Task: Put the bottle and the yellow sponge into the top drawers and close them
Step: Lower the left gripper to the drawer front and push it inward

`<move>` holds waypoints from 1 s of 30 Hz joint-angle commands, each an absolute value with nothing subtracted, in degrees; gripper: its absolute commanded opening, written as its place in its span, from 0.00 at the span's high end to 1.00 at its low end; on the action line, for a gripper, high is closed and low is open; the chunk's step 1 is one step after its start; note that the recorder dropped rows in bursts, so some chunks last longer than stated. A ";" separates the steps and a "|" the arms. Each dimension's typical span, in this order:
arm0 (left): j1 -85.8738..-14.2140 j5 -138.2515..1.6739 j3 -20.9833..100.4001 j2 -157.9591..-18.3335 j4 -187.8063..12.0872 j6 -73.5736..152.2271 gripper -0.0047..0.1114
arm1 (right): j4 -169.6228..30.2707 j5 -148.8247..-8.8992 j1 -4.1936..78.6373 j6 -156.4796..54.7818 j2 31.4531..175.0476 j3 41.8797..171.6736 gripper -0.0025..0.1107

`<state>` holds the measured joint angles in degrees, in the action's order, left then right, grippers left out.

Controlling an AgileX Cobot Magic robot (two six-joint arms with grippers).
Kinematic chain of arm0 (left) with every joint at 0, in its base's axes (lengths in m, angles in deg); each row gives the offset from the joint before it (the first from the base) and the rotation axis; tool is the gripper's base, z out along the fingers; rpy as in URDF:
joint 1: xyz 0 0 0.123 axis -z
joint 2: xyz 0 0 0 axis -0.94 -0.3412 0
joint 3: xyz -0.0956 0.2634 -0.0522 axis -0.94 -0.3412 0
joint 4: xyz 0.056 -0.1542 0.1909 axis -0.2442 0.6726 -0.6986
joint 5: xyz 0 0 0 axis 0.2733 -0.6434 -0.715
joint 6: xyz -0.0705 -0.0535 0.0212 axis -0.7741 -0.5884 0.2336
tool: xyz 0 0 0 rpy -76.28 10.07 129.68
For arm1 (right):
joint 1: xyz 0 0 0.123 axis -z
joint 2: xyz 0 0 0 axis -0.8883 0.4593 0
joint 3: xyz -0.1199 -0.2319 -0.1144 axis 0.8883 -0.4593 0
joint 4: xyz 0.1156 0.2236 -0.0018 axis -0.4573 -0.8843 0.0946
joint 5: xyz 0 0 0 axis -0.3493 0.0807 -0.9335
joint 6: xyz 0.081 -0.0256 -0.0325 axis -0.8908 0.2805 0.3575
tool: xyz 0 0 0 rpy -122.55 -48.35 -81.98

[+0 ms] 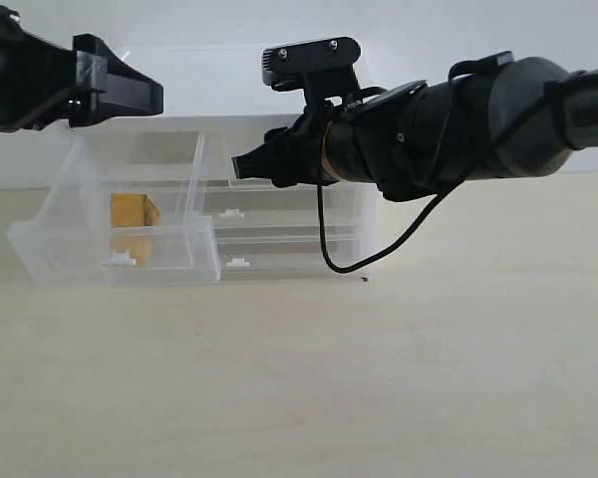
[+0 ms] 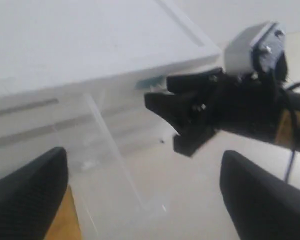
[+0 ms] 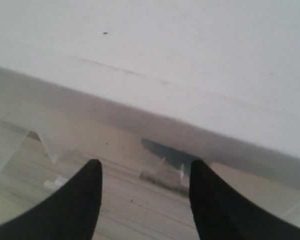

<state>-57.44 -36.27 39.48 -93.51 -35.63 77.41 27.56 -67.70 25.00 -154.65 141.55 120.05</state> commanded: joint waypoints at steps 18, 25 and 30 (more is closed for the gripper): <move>-53.34 -42.80 20.28 -91.34 -52.30 57.52 0.37 | 30.27 -71.10 25.57 -153.39 143.35 121.87 0.55; -53.34 -53.03 20.42 -95.30 -52.30 58.66 0.37 | 30.27 -71.10 25.57 -153.39 143.35 121.87 0.55; -53.34 -60.61 20.42 -97.83 -52.30 59.05 0.37 | 30.27 -71.10 25.57 -153.39 143.35 121.87 0.55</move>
